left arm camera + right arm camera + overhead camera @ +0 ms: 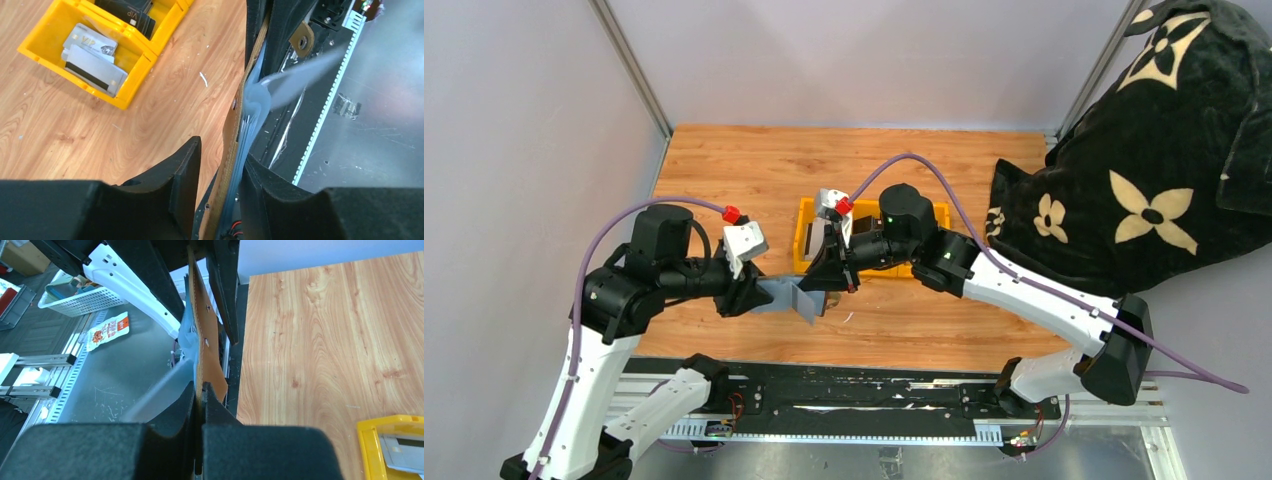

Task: Take the credit cards out of the card holder
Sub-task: Remove the credit card from the card holder.

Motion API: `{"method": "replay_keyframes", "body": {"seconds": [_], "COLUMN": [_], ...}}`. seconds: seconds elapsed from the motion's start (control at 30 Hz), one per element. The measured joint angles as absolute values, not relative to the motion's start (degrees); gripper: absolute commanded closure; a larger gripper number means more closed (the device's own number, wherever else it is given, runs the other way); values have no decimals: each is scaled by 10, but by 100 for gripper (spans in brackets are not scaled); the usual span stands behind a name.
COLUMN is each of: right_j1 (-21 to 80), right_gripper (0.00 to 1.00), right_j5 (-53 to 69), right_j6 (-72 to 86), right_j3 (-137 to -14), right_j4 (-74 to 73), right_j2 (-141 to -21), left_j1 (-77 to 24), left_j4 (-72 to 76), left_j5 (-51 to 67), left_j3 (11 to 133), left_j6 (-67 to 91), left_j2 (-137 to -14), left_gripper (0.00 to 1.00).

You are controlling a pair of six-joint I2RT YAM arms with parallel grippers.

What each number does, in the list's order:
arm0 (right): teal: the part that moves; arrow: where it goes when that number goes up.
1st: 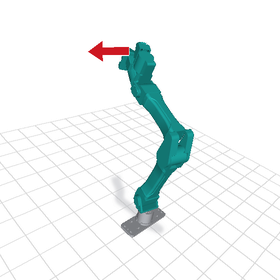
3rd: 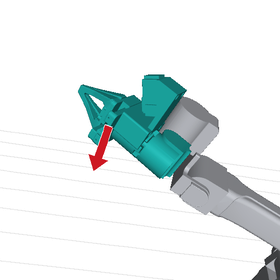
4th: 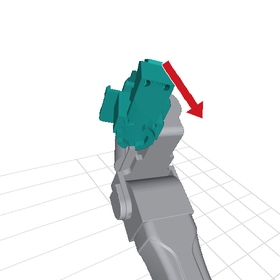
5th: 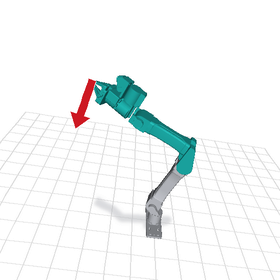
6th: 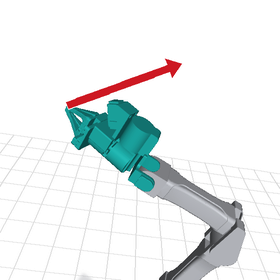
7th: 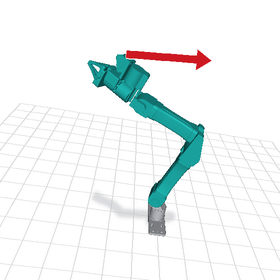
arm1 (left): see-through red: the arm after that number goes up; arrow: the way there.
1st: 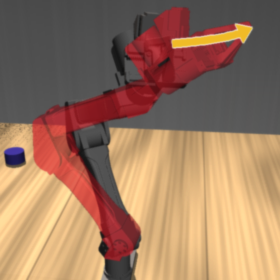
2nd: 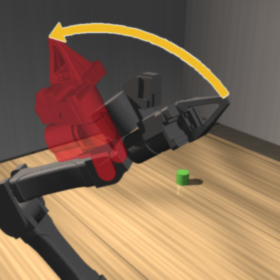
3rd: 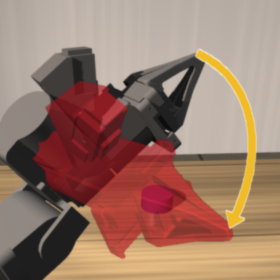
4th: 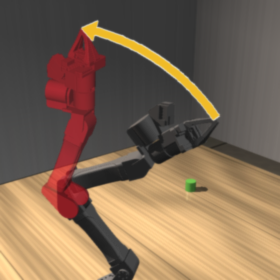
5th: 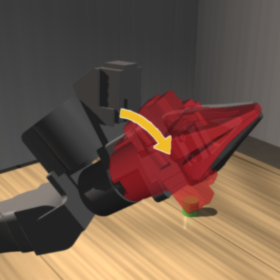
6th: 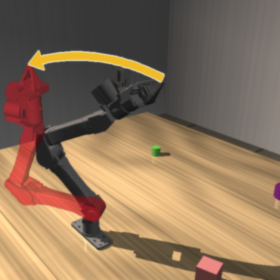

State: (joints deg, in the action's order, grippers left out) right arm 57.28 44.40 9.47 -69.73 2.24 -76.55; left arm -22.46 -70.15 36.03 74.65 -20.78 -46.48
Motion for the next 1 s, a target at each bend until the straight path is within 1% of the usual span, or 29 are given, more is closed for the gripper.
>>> {"method": "replay_keyframes", "body": {"seconds": [0.03, 0.07, 0.1, 0.17, 0.2, 0.23, 0.3, 0.43, 0.47, 0.67, 0.73, 0.9, 1.0], "right_j1": [573, 573, 573, 573, 573, 573, 572, 563, 557, 487, 466, 453, 453], "right_gripper": [100, 100, 99, 95, 93, 91, 86, 67, 58, 29, 24, 22, 22], "right_j5": [448, 451, 455, 462, 462, 462, 461, 461, 461, 449, 447, 446, 445], "right_j6": [97, 99, 103, 111, 112, 114, 117, 124, 126, 167, 193, 256, 306], "right_j3": [-696, -695, -695, -690, -689, -686, -682, -673, -670, -626, -602, -550, -516], "right_j4": [29, 35, 38, 49, 52, 57, 65, 68, 69, 94, 123, 212, 293], "right_j2": [-766, -766, -766, -766, -766, -766, -764, -746, -740, -684, -663, -620, -600], "left_j1": [-225, -225, -225, -225, -225, -225, -226, -226, -226, -226, -226, -226, -226], "left_j4": [-701, -701, -700, -699, -700, -700, -700, -698, -697, -697, -695, -694, -690], "left_j5": [364, 370, 375, 387, 392, 399, 406, 413, 413, 414, 419, 444, 462], "left_j3": [745, 745, 744, 743, 743, 743, 743, 744, 744, 766, 777, 812, 824], "left_j6": [-207, -206, -205, -201, -200, -200, -197, -194, -192, -171, -158, -112, -83], "left_j2": [-465, -465, -465, -463, -462, -460, -457, -456, -456, -462, -465, -483, -494], "left_gripper": [60, 64, 70, 85, 90, 95, 100, 100, 100, 100, 100, 100, 100]}}
